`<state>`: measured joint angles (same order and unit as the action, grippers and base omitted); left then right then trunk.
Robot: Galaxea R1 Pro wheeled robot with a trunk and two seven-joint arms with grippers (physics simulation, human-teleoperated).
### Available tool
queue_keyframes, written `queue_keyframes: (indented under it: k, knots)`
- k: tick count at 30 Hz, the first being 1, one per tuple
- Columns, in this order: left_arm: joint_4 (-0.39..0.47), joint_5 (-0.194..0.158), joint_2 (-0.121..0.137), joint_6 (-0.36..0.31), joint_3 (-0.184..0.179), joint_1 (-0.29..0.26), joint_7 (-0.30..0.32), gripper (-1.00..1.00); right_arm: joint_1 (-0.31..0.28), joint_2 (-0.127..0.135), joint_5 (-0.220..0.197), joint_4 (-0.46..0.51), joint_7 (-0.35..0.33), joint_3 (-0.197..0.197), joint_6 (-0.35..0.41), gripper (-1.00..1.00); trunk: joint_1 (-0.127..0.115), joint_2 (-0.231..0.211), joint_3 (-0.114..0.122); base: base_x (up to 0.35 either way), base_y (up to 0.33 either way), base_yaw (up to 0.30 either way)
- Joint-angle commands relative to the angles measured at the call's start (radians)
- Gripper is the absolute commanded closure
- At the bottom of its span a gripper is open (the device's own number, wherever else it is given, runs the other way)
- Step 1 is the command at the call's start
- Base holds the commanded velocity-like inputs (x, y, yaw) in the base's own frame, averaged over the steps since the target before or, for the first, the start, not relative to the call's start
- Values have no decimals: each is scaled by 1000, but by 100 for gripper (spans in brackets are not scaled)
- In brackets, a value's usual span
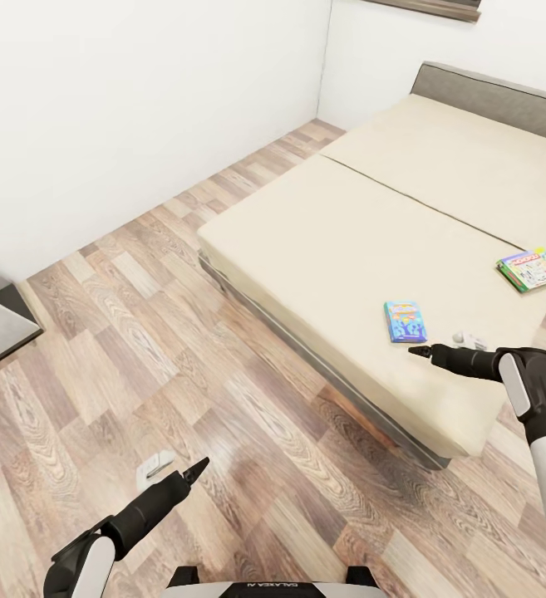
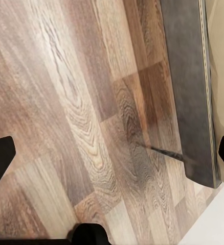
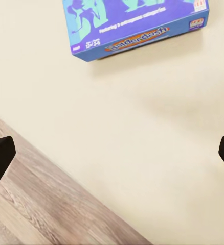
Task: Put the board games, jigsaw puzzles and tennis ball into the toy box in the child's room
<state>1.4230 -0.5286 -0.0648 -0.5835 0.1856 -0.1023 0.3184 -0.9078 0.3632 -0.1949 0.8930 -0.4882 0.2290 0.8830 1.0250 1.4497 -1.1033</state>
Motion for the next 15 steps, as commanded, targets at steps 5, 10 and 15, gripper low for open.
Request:
queue_keyframes:
  k: [5, 10, 15]
  knots:
    - [1, -4, -1, -8, 2, -1, 3, -100, 2, -2, -2, 5, -2, 5, 6, -100, 0, 0, -1, 20, 0, 0]
    - [1, -4, -1, -8, 2, -1, 4, -100, 2, -3, -3, 3, 0, 7, 4, -100, 0, 0, -1, 124, 0, 0]
    - [1, -4, -1, -7, 2, -1, 4, -100, 2, -6, -4, 1, 3, 8, 2, -100, 0, 0, -1, 218, 0, 0]
